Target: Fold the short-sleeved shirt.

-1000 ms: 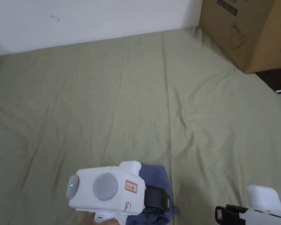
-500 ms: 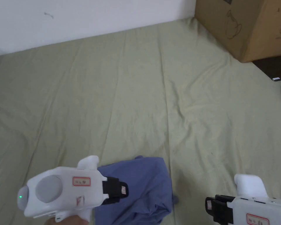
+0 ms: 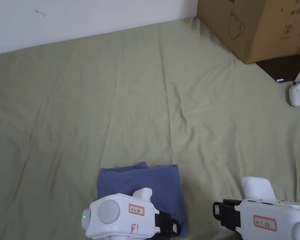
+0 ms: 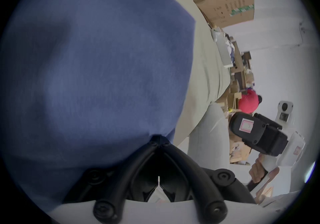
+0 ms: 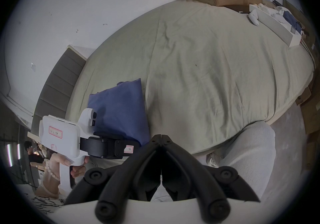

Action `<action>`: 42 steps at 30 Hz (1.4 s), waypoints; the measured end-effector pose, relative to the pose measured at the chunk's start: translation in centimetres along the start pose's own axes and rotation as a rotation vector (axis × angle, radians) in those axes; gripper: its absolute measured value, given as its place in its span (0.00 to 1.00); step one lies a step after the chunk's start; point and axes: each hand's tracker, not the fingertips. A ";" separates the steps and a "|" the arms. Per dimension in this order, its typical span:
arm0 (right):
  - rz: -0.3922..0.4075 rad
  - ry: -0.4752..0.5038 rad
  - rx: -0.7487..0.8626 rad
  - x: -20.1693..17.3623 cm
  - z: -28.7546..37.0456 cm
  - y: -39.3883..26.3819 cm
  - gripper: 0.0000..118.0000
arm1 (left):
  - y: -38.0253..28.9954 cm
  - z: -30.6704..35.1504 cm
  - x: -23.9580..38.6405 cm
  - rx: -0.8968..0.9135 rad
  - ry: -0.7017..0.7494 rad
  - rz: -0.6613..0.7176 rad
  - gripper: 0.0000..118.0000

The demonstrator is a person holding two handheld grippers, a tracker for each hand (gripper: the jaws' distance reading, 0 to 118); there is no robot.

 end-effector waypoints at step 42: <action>0.262 0.045 -0.028 -11.5 -9.6 5.6 0.00 | 3.5 11.9 -15.2 0.248 -0.190 0.115 0.13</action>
